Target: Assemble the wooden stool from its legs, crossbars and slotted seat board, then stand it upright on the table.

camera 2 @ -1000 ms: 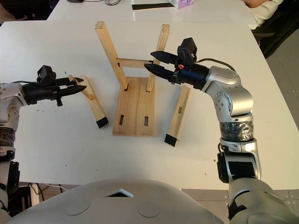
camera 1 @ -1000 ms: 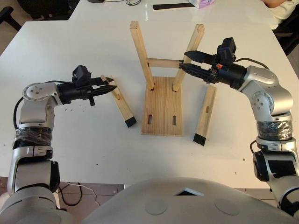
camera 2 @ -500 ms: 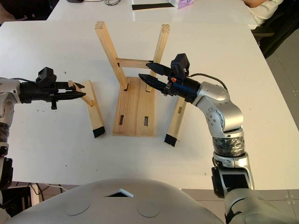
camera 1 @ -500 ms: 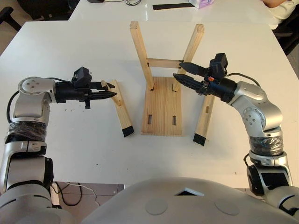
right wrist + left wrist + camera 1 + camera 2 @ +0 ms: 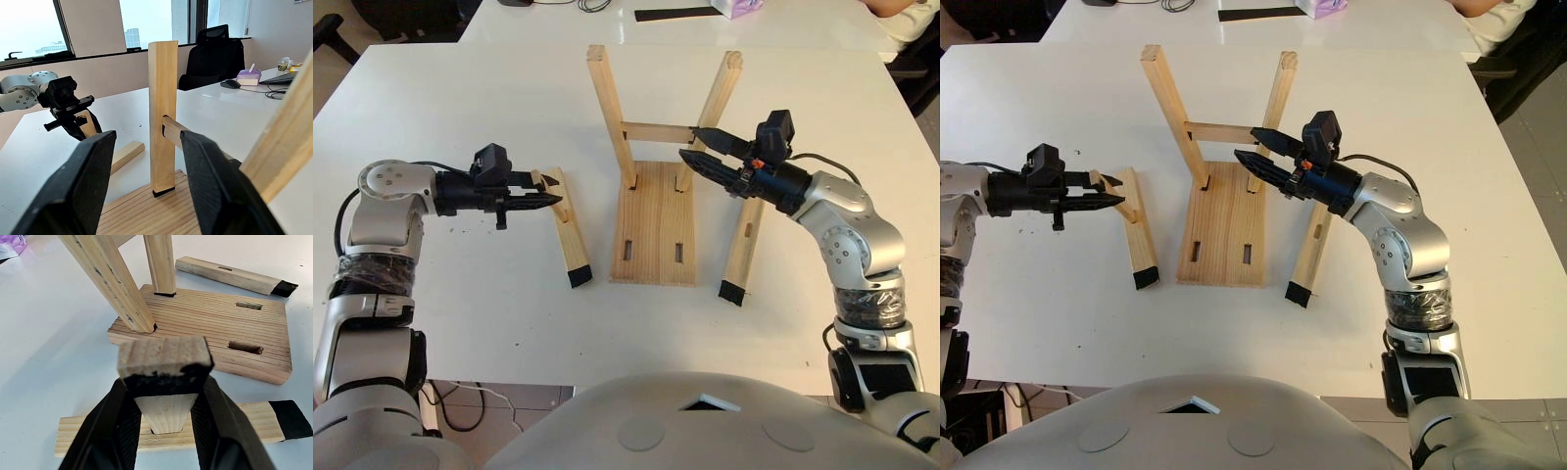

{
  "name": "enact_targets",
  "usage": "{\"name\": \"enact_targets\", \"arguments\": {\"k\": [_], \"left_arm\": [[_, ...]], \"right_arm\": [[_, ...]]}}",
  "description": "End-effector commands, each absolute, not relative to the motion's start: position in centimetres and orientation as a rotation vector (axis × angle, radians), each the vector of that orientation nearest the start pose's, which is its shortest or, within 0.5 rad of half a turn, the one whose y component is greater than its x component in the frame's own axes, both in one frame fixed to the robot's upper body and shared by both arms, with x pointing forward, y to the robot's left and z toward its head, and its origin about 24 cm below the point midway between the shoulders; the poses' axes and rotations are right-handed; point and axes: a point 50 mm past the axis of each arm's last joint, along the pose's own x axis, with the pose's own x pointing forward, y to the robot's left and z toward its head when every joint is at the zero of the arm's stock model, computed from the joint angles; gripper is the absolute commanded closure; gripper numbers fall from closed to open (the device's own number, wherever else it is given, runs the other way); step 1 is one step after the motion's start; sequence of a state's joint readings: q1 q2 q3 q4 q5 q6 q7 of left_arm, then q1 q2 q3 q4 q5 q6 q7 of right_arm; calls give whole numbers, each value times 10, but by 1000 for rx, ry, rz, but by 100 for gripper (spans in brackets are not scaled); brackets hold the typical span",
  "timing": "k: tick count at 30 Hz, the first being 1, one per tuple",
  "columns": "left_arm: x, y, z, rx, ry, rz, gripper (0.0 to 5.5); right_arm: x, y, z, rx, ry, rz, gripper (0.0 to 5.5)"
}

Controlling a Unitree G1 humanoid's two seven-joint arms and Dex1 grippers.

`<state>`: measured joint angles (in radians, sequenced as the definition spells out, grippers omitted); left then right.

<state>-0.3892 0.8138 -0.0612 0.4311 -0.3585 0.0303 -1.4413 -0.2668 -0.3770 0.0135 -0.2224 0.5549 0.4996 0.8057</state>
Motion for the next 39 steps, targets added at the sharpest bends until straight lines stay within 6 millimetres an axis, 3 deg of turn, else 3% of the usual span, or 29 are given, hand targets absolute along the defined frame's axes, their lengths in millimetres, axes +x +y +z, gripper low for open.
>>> {"name": "enact_targets", "arguments": {"k": [1,2,8,11,17,27,32,35,39], "left_arm": [[270,272,67,305,523,-1184,419],[277,271,71,317,500,-1152,383],[290,267,94,301,407,-1138,295],[289,270,98,283,399,-1122,291],[267,276,106,273,391,-1115,291],[241,286,138,207,237,-868,291],[224,276,155,116,91,-758,291],[219,255,169,65,-28,-747,291],[226,237,177,1,-143,-634,291]], "right_arm": [[272,-140,136,127,-15,1032,309],[273,-141,137,126,-18,1025,309],[280,-146,137,123,-38,961,309],[280,-153,136,124,-47,922,309],[277,-158,132,130,-34,906,309],[271,-165,126,185,-22,865,309],[262,-168,119,209,9,850,309],[260,-170,118,216,24,843,309],[261,-165,117,223,41,866,309]]}}
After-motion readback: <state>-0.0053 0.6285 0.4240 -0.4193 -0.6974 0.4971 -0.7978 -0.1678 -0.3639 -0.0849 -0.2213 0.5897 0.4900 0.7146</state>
